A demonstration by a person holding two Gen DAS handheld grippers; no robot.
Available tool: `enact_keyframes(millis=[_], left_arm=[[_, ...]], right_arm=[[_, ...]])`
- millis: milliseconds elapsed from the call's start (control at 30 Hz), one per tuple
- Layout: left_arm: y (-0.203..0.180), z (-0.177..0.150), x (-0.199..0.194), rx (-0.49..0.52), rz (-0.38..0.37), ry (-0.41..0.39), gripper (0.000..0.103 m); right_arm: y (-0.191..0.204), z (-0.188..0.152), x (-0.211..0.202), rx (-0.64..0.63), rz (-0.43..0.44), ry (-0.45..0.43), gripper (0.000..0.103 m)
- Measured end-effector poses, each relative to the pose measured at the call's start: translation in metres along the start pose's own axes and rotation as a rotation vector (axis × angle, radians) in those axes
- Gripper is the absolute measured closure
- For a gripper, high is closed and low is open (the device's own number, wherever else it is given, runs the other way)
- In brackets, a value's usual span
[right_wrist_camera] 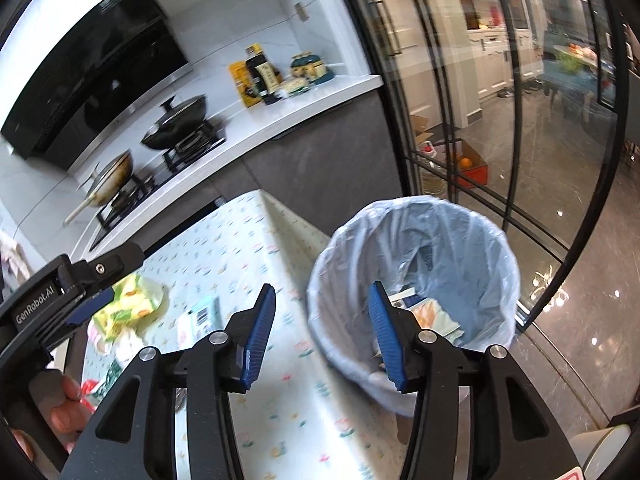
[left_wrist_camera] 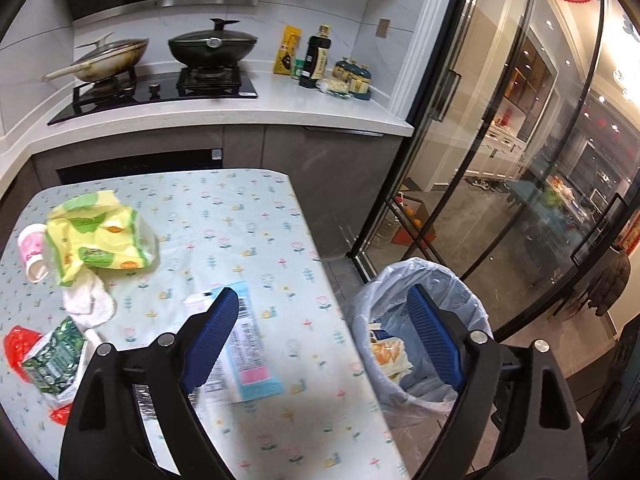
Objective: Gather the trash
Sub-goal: 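Move both tools back over the table toward the carton and scrubber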
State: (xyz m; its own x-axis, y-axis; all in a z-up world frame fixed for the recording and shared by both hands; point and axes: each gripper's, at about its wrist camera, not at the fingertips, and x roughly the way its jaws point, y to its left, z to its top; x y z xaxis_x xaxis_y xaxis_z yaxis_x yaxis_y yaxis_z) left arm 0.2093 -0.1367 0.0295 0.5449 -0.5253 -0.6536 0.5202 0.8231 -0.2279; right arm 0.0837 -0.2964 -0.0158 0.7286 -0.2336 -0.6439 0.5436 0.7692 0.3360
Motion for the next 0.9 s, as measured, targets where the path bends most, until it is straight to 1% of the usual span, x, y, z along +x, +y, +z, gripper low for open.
enact_keyframes(millis=[133,233,400,500,667,767,900], left_arm=[[0.032,-0.003,-0.018,-0.033,0.031,-0.019,0.017],[0.06,-0.006,-0.03,-0.047,0.076,-0.029,0.017],[0.111,-0.012,-0.044,-0.103,0.124,-0.023,0.017],[0.14,-0.017,-0.051,-0.122,0.166,-0.023,0.017],[0.188,-0.027,-0.056,-0.179,0.212,0.004,0.016],[0.218,-0.036,-0.059,-0.214,0.258,0.017,0.013],[0.262,-0.051,-0.06,-0.266,0.32,0.045,0.012]], right_arm=[[0.025,-0.012,0.0,-0.035,0.02,0.022,0.053],[0.042,-0.022,0.003,-0.056,0.031,0.043,0.052],[0.072,-0.042,0.017,-0.092,0.05,0.095,0.052],[0.09,-0.054,0.029,-0.113,0.057,0.126,0.052],[0.118,-0.07,0.046,-0.146,0.071,0.162,0.052],[0.133,-0.077,0.056,-0.165,0.074,0.181,0.052],[0.148,-0.084,0.068,-0.186,0.07,0.204,0.052]])
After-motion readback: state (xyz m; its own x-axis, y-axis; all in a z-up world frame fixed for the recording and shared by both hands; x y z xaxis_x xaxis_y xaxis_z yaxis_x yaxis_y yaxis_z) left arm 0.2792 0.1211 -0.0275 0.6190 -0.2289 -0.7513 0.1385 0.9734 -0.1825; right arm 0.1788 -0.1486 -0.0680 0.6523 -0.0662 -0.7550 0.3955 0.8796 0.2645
